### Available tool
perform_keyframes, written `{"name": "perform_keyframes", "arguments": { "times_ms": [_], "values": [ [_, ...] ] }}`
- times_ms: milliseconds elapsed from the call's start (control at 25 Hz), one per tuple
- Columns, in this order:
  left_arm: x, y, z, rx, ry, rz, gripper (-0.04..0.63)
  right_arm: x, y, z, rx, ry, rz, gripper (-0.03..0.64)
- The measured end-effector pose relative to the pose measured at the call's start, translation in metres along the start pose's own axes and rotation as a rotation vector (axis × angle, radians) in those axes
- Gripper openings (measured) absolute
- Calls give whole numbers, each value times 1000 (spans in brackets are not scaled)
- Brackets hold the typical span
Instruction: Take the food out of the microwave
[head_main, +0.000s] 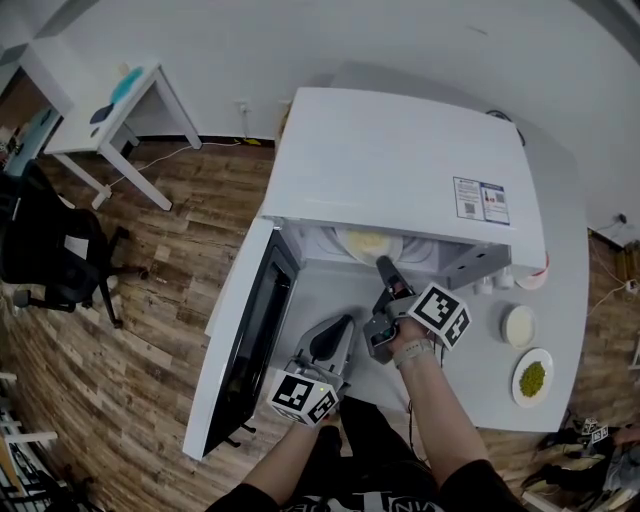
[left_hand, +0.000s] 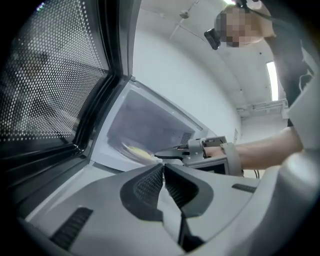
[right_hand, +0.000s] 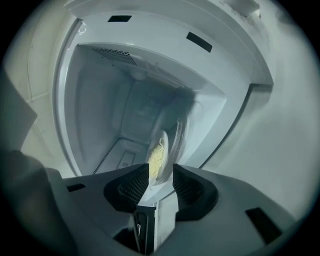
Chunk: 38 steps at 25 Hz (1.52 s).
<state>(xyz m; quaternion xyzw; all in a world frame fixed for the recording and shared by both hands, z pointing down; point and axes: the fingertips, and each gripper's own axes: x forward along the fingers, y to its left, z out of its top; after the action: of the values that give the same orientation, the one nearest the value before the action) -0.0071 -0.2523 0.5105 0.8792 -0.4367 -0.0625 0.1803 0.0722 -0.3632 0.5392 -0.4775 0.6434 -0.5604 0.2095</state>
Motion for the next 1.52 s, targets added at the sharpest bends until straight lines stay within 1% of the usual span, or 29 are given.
{"name": "perform_keyframes", "arguments": {
  "times_ms": [120, 240, 480, 560, 720, 1040, 1120, 1160, 1240, 1320, 1440, 1520],
  "values": [
    [-1, -1, -1, -3, 3, 2, 17, 1, -3, 0, 25, 3, -14, 142],
    [-2, -1, -2, -3, 6, 4, 17, -1, -7, 2, 46, -6, -17, 109],
    [-1, 0, 0, 1, 7, 9, 17, -3, -7, 4, 83, -22, 0, 96],
    [0, 0, 0, -5, 6, 9, 17, -5, -5, 4, 77, -26, 7, 72],
    [4, 0, -2, -41, 7, 8, 18, -8, -4, 5, 67, -29, 14, 57],
    [12, -4, -7, -98, 35, -29, 18, -20, -5, 7, 98, -48, 40, 51],
    [15, -3, -7, -122, 37, -34, 21, -24, -7, 7, 114, -50, 46, 49],
    [18, -3, -8, -142, 37, -39, 38, -26, -7, 7, 121, -51, 49, 49],
    [24, -1, -8, -189, 38, -47, 115, -29, -8, 7, 131, -54, 53, 48],
    [29, 1, -8, -223, 40, -48, 118, -33, -9, 6, 143, -55, 55, 48],
    [38, 4, -6, -246, 44, -51, 120, -36, -11, 5, 156, -51, 57, 48],
    [45, 7, -5, -276, 43, -51, 120, -38, -12, 5, 156, -51, 60, 48]
  ]
}}
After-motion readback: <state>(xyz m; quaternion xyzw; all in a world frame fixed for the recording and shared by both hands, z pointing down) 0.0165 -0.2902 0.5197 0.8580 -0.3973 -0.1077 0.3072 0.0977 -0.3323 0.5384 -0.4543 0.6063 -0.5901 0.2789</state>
